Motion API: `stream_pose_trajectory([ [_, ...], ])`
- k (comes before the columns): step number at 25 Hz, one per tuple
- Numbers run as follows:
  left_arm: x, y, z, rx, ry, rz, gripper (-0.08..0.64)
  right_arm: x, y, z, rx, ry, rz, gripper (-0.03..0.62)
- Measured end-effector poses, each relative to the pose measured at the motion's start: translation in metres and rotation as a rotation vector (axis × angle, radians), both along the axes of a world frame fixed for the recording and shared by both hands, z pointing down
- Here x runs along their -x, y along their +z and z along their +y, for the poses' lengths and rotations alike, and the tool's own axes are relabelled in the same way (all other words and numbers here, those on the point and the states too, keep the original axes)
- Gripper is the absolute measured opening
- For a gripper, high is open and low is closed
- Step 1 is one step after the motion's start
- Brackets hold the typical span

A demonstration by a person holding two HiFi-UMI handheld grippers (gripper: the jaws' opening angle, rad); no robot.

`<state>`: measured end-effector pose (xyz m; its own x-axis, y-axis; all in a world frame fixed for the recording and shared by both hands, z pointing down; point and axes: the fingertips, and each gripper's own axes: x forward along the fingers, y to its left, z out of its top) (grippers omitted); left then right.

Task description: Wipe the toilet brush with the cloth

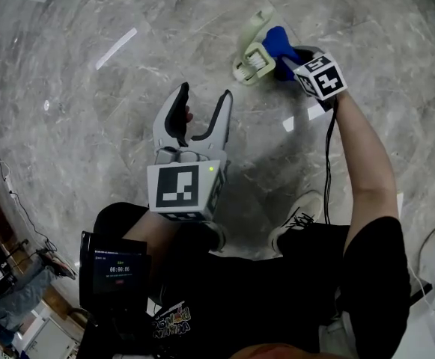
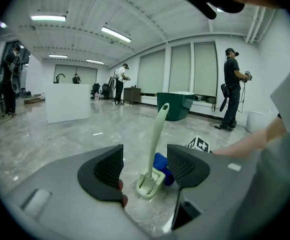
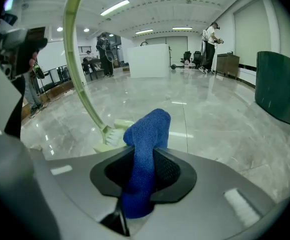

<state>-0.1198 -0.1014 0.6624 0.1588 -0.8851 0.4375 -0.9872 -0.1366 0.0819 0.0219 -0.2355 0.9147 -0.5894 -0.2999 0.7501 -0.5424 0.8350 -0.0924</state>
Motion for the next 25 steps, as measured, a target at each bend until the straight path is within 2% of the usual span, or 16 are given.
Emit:
stream_pose_trajectory([
  [5,-0.005,-0.004,-0.008,-0.030,0.034,-0.007,0.276,0.023,-0.068,-0.010,-0.024,-0.069,-0.170,0.101],
  [9,-0.005,-0.013,-0.009,-0.044,0.029,-0.001,0.276,0.036,-0.135,-0.024,-0.062,-0.040,-0.373,0.101],
  [12,-0.021,-0.026,0.002,-0.082,0.045,-0.017,0.275,0.024,-0.164,-0.023,-0.098,-0.019,-0.435,0.101],
  [15,-0.036,-0.034,0.015,-0.107,0.061,-0.017,0.275,0.004,-0.146,-0.013,-0.081,-0.003,-0.375,0.101],
  [21,-0.030,-0.039,0.012,-0.128,0.040,0.013,0.275,-0.030,-0.014,0.020,0.136,0.058,-0.103,0.103],
  [23,-0.031,-0.041,0.011,-0.135,0.039,0.019,0.274,-0.048,0.020,0.039,0.193,0.045,-0.001,0.103],
  [25,-0.030,-0.037,0.014,-0.123,0.044,0.006,0.273,-0.058,0.044,0.065,0.238,-0.025,0.090,0.103],
])
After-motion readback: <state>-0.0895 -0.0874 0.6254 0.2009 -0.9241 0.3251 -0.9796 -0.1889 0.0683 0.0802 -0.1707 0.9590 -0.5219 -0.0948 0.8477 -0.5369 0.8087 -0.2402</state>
